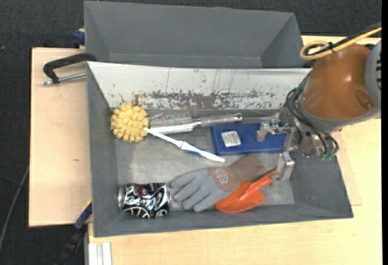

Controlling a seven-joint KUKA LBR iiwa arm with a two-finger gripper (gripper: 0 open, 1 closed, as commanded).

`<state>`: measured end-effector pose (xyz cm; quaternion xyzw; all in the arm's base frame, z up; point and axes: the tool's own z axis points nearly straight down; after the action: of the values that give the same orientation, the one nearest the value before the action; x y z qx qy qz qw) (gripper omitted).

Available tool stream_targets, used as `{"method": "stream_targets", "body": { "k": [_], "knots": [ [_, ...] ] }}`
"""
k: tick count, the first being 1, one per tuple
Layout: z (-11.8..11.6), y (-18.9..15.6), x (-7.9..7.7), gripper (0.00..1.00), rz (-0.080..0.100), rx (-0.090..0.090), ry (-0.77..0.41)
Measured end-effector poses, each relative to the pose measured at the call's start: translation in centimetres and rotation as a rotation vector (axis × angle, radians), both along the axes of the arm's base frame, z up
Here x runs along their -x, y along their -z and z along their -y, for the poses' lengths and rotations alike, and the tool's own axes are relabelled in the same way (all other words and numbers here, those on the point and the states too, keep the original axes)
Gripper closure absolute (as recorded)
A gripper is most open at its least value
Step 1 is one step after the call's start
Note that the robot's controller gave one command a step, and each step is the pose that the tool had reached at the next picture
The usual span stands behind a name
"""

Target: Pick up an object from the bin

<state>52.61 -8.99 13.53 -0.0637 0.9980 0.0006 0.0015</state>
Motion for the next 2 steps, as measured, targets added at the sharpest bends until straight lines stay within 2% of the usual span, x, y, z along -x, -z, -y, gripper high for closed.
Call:
{"method": "stream_targets", "body": {
  "k": [1, 2],
  "knots": [
    [-0.2, 0.6, 2.1, 0.0, 0.001, 0.0, -0.25],
    [-1.1, 4.8, 2.5, 0.0, 0.002, 0.001, -0.359]
  ]
}}
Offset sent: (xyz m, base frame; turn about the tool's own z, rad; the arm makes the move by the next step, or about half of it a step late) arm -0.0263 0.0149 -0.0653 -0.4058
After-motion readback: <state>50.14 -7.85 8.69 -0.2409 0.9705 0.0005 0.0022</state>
